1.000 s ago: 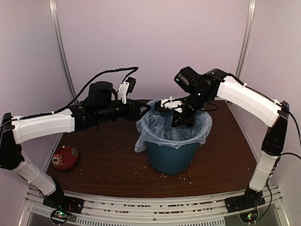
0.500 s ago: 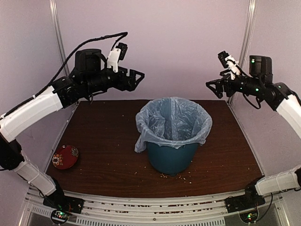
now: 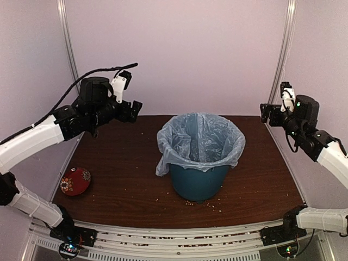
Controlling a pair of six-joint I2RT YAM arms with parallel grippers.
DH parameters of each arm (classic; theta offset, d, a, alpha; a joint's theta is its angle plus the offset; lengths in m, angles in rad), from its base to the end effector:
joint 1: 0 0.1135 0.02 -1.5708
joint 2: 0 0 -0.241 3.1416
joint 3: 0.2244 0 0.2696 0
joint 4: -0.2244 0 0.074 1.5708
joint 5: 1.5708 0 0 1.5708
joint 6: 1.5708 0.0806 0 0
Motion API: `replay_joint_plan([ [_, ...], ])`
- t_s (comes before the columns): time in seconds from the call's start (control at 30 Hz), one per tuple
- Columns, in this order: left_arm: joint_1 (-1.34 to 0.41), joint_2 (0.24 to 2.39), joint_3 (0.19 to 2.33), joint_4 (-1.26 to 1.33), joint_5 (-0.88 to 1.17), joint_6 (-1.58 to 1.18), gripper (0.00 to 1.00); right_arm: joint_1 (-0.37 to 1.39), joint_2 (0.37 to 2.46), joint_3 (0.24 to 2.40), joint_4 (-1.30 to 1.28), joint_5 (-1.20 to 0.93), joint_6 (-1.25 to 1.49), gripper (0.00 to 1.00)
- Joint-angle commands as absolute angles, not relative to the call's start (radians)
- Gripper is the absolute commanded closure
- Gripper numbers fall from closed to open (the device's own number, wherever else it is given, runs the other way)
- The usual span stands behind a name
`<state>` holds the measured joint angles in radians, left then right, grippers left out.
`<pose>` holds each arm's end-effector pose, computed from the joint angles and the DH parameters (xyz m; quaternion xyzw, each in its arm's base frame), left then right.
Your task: Put the trash bags into the trash bin
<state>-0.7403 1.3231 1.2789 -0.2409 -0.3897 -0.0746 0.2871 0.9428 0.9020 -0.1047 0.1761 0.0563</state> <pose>0.2929 -0.2261 0.3537 0.1469 0.7801 -0.0908 0.6014 0.2871 0.0701 0.3355 -0.0297 0.7553 0.0457 0.6531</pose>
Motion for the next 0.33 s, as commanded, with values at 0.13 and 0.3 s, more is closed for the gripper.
replay_joint_plan([
  [0.13,-0.732,1.280,1.270,-0.208,-0.500,0.043,0.07,0.186,0.848,0.815,0.027,0.144,0.177,0.00],
  [0.3,-0.681,1.136,0.985,0.045,-0.485,0.011,0.07,0.169,0.814,0.743,0.081,0.100,0.172,0.00],
])
